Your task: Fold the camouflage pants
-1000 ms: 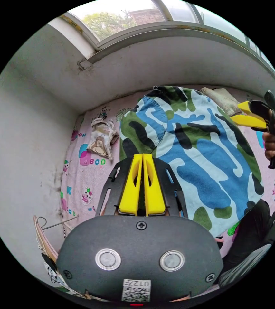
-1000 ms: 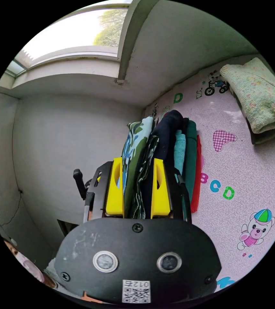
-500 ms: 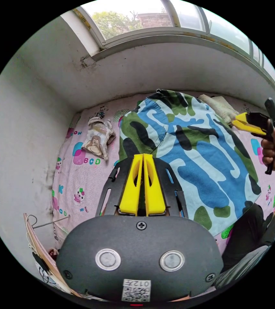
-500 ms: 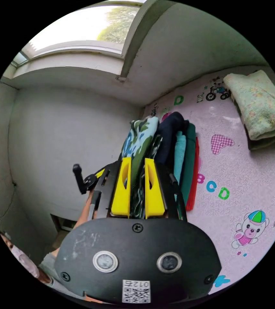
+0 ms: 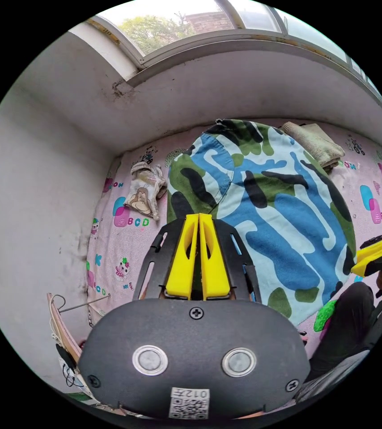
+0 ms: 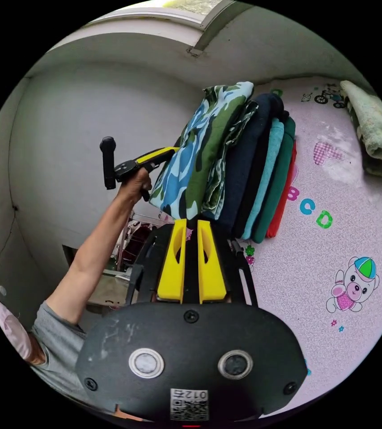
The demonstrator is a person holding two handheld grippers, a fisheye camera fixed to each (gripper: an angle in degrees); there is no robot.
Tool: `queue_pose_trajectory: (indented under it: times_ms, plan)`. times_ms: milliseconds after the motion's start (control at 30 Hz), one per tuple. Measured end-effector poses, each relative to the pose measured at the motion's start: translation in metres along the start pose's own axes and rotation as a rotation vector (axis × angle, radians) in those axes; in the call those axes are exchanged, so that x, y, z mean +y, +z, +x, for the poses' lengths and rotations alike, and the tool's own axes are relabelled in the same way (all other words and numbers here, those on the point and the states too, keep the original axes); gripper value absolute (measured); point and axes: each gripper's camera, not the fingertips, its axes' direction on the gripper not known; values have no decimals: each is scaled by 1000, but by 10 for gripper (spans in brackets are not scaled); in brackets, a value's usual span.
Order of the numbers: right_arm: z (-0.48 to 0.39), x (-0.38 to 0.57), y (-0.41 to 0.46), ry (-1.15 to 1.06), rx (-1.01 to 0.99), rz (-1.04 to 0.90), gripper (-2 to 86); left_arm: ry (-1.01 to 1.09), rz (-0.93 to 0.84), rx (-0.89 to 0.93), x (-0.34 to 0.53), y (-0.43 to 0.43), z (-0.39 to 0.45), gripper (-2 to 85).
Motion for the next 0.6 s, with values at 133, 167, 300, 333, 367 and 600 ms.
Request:
queue_pose_trajectory:
  times_ms: [133,167,300,333,367,600]
  plan:
    - [-19,17,-16,17,-29,23,40,-5,-35,76,13,-8,-38,8]
    - [-23,22,-21,26,-29,27,41,-9,-41,86,18,-12,-45,10]
    - [-33,39,-35,45,-63,37,49,-191,-13,236,84,-35,-114,53]
    - [-35,45,-39,54,-83,43,55,-264,-14,335,109,-30,-137,74]
    - [-38,52,-43,68,-108,55,61,-299,-10,398,122,-25,-147,85]
    - [-73,90,-62,87,-127,74,69,-620,86,1018,234,68,-204,128]
